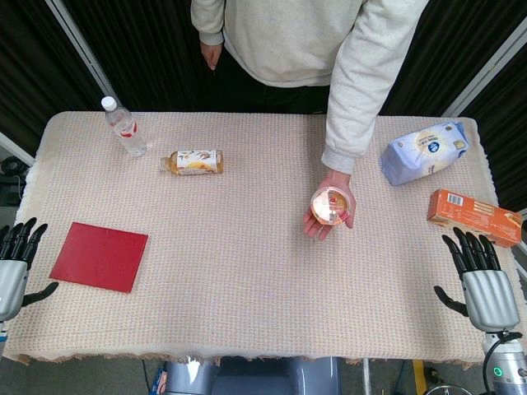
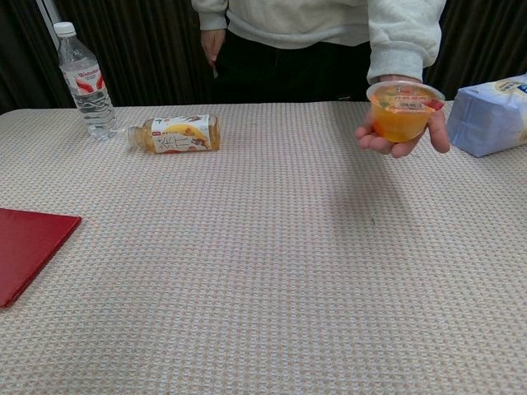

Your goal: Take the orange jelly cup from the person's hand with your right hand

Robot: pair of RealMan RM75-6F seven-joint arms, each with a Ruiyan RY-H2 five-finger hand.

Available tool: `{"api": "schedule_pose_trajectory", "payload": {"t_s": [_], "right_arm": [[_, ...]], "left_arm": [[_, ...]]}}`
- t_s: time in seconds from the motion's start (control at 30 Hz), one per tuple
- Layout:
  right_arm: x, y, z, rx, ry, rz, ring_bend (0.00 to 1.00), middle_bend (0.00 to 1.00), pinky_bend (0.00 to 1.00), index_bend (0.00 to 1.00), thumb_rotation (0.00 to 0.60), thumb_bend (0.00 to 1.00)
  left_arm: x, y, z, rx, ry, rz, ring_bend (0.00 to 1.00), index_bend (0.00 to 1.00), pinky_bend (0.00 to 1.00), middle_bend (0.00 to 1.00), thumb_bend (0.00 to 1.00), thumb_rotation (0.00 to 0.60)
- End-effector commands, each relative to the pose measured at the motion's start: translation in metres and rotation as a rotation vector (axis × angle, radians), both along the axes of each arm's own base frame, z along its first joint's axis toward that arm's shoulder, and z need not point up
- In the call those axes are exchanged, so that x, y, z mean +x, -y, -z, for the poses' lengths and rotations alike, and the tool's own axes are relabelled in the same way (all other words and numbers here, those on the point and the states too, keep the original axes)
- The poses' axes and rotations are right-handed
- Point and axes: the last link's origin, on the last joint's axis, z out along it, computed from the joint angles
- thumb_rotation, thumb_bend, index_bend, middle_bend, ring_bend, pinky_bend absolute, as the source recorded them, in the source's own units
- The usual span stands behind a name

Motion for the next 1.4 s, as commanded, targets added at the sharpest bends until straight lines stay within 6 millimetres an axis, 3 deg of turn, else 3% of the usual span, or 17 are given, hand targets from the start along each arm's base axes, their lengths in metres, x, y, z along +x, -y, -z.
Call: {"api": "schedule_pose_trajectory", "payload": {"t_s": [0.03,0.97,1.17,1.3,1.4], "right_arm": [[0.0,0.0,0.0,-0.001,-0.001,0.001,0.0,0.0,0.0,0.08,0.6,0.13],[0.003,-0.001,-0.002,0.0,0.039,0.045,0.0,0.0,0.0,0.08,0.6,0.13],[0.039,0.023,-0.018,-0.002,0.049,-0.011,0.0,0.0,0.0,0.08,0.6,0.13],[0.086,0.054,-0.03,0.075,0.186,0.019,0.0,0.0,0.0,0.08,0.6,0.13],[0.111,0.072,-0.034,0.127,0.228,0.031,0.0,0.0,0.0,0.08,0.6,0.13]], "left_arm": [[0.0,0.0,0.0,-0.003,0.002,-0.003,0.0,0.0,0.0,0.0,0.11,0.6],[0.001,0.002,0.0,-0.01,0.004,-0.017,0.0,0.0,0.0,0.0,0.11,0.6],[0.001,0.002,-0.002,-0.001,0.015,-0.017,0.0,0.0,0.0,0.0,0.11,0.6],[0.002,0.001,-0.001,-0.004,0.013,-0.008,0.0,0.0,0.0,0.0,0.11,0.6],[0.003,0.001,-0.002,0.0,0.018,-0.003,0.0,0.0,0.0,0.0,0.11,0.6]]}}
